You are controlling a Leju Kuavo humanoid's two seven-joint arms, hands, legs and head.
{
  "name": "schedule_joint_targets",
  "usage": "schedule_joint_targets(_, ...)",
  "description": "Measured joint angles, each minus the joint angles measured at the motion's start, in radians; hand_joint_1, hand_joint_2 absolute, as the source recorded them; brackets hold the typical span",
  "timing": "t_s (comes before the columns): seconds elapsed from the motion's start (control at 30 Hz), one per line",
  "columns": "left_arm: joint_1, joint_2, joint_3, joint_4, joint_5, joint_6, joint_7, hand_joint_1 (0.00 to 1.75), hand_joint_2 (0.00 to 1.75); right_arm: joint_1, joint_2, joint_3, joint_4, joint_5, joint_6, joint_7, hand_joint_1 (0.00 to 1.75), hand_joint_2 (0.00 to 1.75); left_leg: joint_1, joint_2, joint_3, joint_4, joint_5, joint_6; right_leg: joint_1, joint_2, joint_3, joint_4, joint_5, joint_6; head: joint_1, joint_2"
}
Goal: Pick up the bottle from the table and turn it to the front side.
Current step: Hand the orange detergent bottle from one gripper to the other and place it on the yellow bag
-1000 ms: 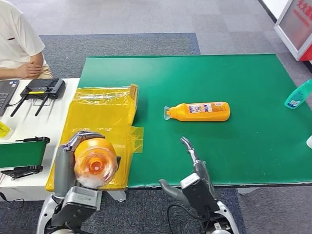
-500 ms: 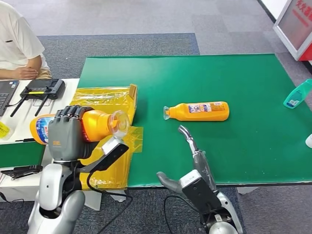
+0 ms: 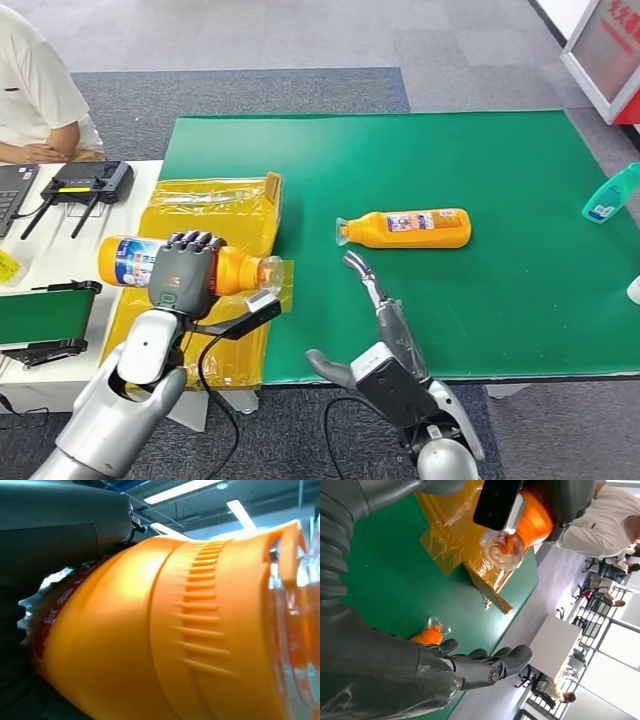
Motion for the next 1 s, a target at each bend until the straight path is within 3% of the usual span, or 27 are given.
schedule_joint_targets(0.17, -0.039, -0.014, 0.021, 0.124, 0.000, 0.000, -0.046, 1.75, 1.75, -0.007, -0.010, 0.008, 0.000, -0.004, -0.001, 0.000, 0.00, 1.75, 0.000, 0.000, 0.000, 0.000, 0.000, 0.000, 0.000, 0.000, 0.000, 0.000, 0.000, 0.000, 0.000, 0.000)
schedule_joint_targets(0.43, -0.054, -0.098, 0.148, 0.313, 0.001, 0.020, -0.097, 1.75, 1.75, -0.003, -0.018, 0.007, 0.000, -0.009, -0.001, 0.000, 0.00, 1.75, 0.000, 0.000, 0.000, 0.000, 0.000, 0.000, 0.000, 0.000, 0.000, 0.000, 0.000, 0.000, 0.000, 0.000)
schedule_joint_targets(0.73, -0.056, -0.219, 0.261, 0.408, 0.018, 0.079, -0.190, 1.75, 1.75, 0.002, -0.020, -0.001, 0.005, -0.021, 0.002, -0.002, 0.00, 1.75, 0.000, 0.000, -0.001, 0.000, 0.000, 0.000, 0.000, 0.000, -0.001, 0.000, 0.000, 0.000, 0.000, 0.000)
schedule_joint_targets(1.0, -0.076, -0.265, 0.277, 0.477, 0.000, 0.106, -0.196, 1.75, 1.75, -0.001, -0.020, -0.007, 0.017, -0.025, 0.005, -0.008, 0.00, 1.75, 0.000, 0.000, -0.001, 0.000, 0.000, 0.000, 0.000, 0.000, -0.001, 0.000, 0.000, 0.000, 0.000, 0.000)
